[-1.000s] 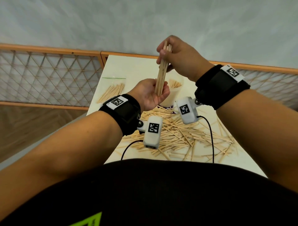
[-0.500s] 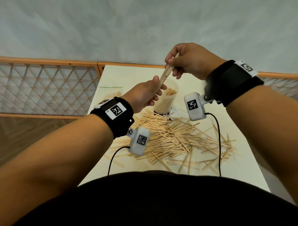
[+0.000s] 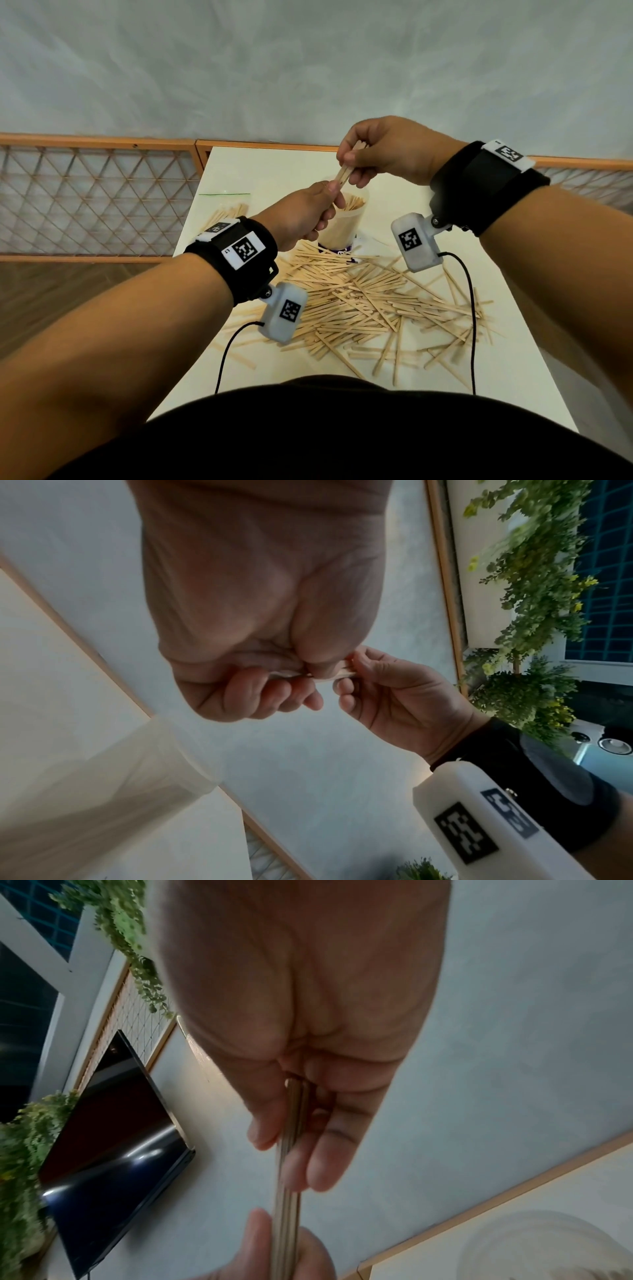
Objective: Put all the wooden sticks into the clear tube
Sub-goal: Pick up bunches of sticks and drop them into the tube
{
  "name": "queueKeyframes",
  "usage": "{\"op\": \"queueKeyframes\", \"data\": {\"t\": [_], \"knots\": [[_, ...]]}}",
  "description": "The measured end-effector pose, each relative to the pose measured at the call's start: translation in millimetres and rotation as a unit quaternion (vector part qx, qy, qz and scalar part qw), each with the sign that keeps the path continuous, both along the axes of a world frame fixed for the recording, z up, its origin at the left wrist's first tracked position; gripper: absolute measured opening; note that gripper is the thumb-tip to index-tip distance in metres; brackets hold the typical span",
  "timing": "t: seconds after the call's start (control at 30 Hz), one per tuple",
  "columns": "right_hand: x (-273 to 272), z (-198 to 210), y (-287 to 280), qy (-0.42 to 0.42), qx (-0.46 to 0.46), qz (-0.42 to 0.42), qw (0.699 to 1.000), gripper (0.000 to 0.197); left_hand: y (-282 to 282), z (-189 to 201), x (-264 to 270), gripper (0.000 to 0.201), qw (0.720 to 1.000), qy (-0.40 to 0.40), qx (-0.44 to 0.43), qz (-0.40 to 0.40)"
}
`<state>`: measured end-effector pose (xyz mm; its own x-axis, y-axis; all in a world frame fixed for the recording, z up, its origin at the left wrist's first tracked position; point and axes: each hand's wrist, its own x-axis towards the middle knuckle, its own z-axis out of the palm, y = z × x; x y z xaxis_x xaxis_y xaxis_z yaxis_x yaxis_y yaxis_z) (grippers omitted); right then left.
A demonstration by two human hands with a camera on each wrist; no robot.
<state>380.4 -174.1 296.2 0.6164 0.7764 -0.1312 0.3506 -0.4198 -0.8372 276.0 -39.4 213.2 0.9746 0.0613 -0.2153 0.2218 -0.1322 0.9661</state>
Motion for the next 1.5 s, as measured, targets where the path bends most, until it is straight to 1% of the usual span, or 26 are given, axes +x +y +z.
{"op": "queueKeyframes", "data": {"t": [0.07,0.13,0.2,0.27,0.37,0.47,0.53,0.63,0.7,0.77,0.83,0.87,0.93,1.0,1.03,1.1,1.17,1.23,1.33,1.4,1.5], "knots": [[3,3,-2,0.005,0.020,-0.011,1.000,0.009,3,1,2,0.037,1.000,-0.002,0.009,-0.001],[6,6,-3,0.011,0.032,-0.024,0.999,0.012,8,2,6,0.037,1.000,-0.004,0.022,0.001],[10,5,0,-0.018,0.028,-0.059,0.998,0.013,12,1,10,0.037,0.999,-0.008,0.043,0.004],[13,1,4,-0.060,0.006,-0.097,0.993,0.010,14,-3,15,0.037,0.997,-0.014,0.079,0.005],[18,-7,12,-0.084,-0.042,-0.119,0.988,0.005,18,-17,22,0.039,0.990,-0.014,0.141,0.012],[32,-12,16,-0.104,-0.062,-0.145,0.982,0.011,28,-38,24,0.047,0.982,-0.018,0.179,0.062],[41,-15,18,-0.168,-0.090,-0.157,0.969,0.008,39,-50,21,0.051,0.976,0.009,0.197,0.093],[50,-29,26,-0.298,-0.179,-0.122,0.930,0.018,54,-69,15,0.055,0.969,0.056,0.221,0.094],[52,-45,33,-0.338,-0.216,-0.083,0.912,0.025,61,-80,12,0.057,0.966,0.073,0.231,0.093],[53,-65,43,-0.343,-0.257,-0.034,0.903,0.025,66,-86,8,0.055,0.963,0.097,0.232,0.093],[51,-86,53,-0.339,-0.313,0.022,0.887,0.022,70,-92,4,0.053,0.960,0.118,0.237,0.086],[50,-95,57,-0.336,-0.339,0.043,0.878,0.023,71,-94,2,0.052,0.959,0.125,0.242,0.082],[50,-108,62,-0.318,-0.371,0.068,0.870,0.033,73,-97,0,0.051,0.954,0.139,0.253,0.075],[51,-114,61,-0.300,-0.374,0.068,0.875,0.042,75,-99,-3,0.050,0.950,0.155,0.262,0.067],[52,-114,59,-0.290,-0.359,0.053,0.886,0.044,75,-100,-4,0.050,0.948,0.161,0.268,0.060],[53,-113,52,-0.265,-0.314,-0.006,0.912,0.045,73,-100,-7,0.050,0.944,0.168,0.280,0.045],[52,-112,42,-0.252,-0.267,-0.060,0.928,0.047,68,-100,-8,0.047,0.944,0.170,0.281,0.035],[47,-111,27,-0.257,-0.220,-0.092,0.937,0.046,61,-100,-9,0.044,0.944,0.172,0.280,0.021],[32,-114,2,-0.248,-0.159,-0.139,0.946,0.039,50,-101,-11,0.041,0.939,0.165,0.301,-0.010],[18,-121,-15,-0.236,-0.166,-0.142,0.947,0.034,44,-106,-13,0.044,0.934,0.161,0.317,-0.035],[-2,-142,-43,-0.184,-0.236,-0.089,0.950,0.026,38,-118,-18,0.054,0.911,0.171,0.362,-0.101]]}}
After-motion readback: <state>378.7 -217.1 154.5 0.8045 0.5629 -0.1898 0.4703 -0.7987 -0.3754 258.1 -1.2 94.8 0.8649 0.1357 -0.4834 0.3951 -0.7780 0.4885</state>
